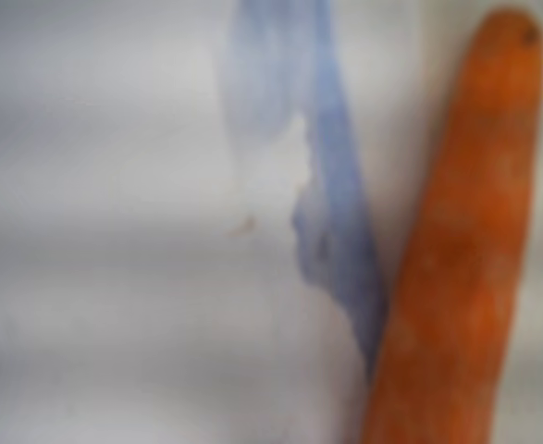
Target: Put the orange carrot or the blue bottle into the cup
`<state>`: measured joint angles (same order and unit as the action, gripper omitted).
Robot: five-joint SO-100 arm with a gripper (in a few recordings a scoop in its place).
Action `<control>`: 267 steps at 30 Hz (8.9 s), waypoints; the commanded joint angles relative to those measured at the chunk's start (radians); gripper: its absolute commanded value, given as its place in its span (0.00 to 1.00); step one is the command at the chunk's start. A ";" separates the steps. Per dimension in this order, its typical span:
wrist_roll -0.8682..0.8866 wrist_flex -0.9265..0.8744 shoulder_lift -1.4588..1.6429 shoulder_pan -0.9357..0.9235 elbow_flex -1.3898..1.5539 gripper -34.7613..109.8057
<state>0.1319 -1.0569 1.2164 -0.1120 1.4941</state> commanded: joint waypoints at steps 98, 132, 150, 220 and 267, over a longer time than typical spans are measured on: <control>-0.193 -0.563 0.129 -0.778 -0.805 0.30; -0.192 -0.598 0.017 -0.732 -0.996 0.30; -0.181 -0.600 -0.020 -0.732 -0.999 0.43; -0.195 -0.440 1.466 -0.212 0.195 0.32; -0.144 -0.008 2.114 0.175 1.534 0.32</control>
<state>-0.0061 -1.0769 3.2965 0.0153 3.0250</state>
